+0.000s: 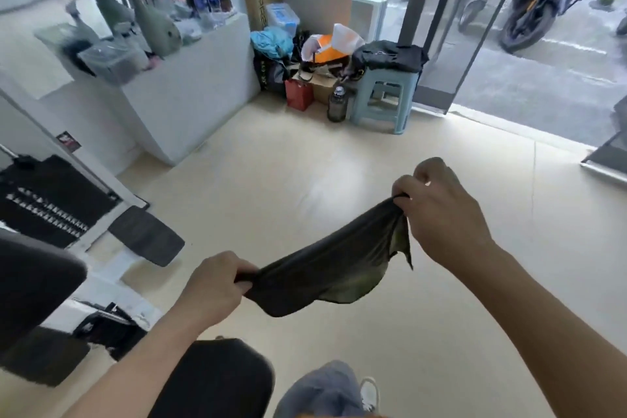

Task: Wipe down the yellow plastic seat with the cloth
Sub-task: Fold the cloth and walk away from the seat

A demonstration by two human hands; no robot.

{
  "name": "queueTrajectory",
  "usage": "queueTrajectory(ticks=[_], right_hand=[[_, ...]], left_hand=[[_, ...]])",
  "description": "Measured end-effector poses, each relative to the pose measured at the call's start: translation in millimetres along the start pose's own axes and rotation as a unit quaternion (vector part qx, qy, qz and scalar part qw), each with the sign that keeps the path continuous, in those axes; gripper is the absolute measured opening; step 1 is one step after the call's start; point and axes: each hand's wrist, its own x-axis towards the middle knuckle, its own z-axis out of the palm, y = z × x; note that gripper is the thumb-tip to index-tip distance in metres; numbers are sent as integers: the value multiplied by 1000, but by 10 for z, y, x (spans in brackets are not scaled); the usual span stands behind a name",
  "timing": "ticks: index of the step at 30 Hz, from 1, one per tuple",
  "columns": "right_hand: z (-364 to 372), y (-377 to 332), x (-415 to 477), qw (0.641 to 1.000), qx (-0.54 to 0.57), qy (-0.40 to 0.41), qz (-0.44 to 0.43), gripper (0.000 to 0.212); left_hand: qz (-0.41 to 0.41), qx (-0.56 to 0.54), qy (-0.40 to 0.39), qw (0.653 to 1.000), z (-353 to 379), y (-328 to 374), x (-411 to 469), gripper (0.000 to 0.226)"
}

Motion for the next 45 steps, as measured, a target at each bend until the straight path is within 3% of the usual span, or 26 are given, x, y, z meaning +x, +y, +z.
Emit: queueTrajectory(ticks=[3, 6, 9, 11, 12, 14, 16, 17, 19, 22, 24, 26, 29, 31, 34, 36, 41, 45], right_hand=[[35, 186, 771, 992, 96, -73, 40, 15], [86, 254, 1510, 968, 225, -93, 65, 7], [140, 58, 2211, 918, 369, -114, 87, 7], [191, -208, 2660, 875, 455, -132, 98, 6], [233, -373, 2863, 865, 474, -142, 88, 5], [320, -728, 3257, 856, 491, -156, 49, 4], [354, -1063, 3619, 848, 501, -171, -2, 4], [349, -1189, 3789, 846, 502, -180, -24, 6], [315, -1350, 4168, 820, 528, -212, -67, 11], [398, -1357, 4767, 752, 620, -214, -67, 20], [677, -1274, 5230, 765, 600, -224, -67, 41], [1063, -1246, 5692, 788, 523, -315, -78, 69], [1632, -1474, 6301, 760, 451, -450, -132, 91], [1938, -1775, 6613, 723, 470, -477, -170, 81], [2282, -2157, 7034, 697, 513, -477, -154, 34], [2460, -2304, 7342, 660, 549, -497, -126, 15], [2687, -2747, 8202, 609, 593, -525, -53, 24], [2648, -3094, 8846, 538, 670, -508, 66, 32]], left_hand=[[-59, -10, 124, 991, -279, 26, 425, 8], [-118, -115, 170, 972, -600, 67, 910, 20], [-169, -384, 197, 886, -926, 205, 1434, 19], [-146, -538, 186, 809, -1171, 342, 1801, 12], [-123, -572, 172, 792, -1288, 403, 1980, 11], [-54, -570, 132, 809, -1512, 506, 2337, 21], [-26, -478, 113, 871, -1703, 574, 2670, 40], [-31, -418, 135, 898, -1807, 569, 2824, 44], [-40, -348, 220, 911, -2110, 468, 3126, 34], [-30, -342, 273, 899, -2654, 228, 3463, 18], [2, -411, 255, 875, -3035, 112, 3634, 21], [39, -516, 227, 825, -3423, 7, 3833, 24], [68, -605, 207, 766, -3907, -204, 4240, 25], [69, -619, 227, 749, -4165, -312, 4572, 26], [44, -623, 310, 717, -4499, -577, 5157, 23], [19, -622, 353, 698, -4743, -791, 5534, 27], [-16, -633, 400, 663, -5348, -1429, 6304, 25], [-39, -584, 405, 703, -5622, -2052, 6652, 29]])
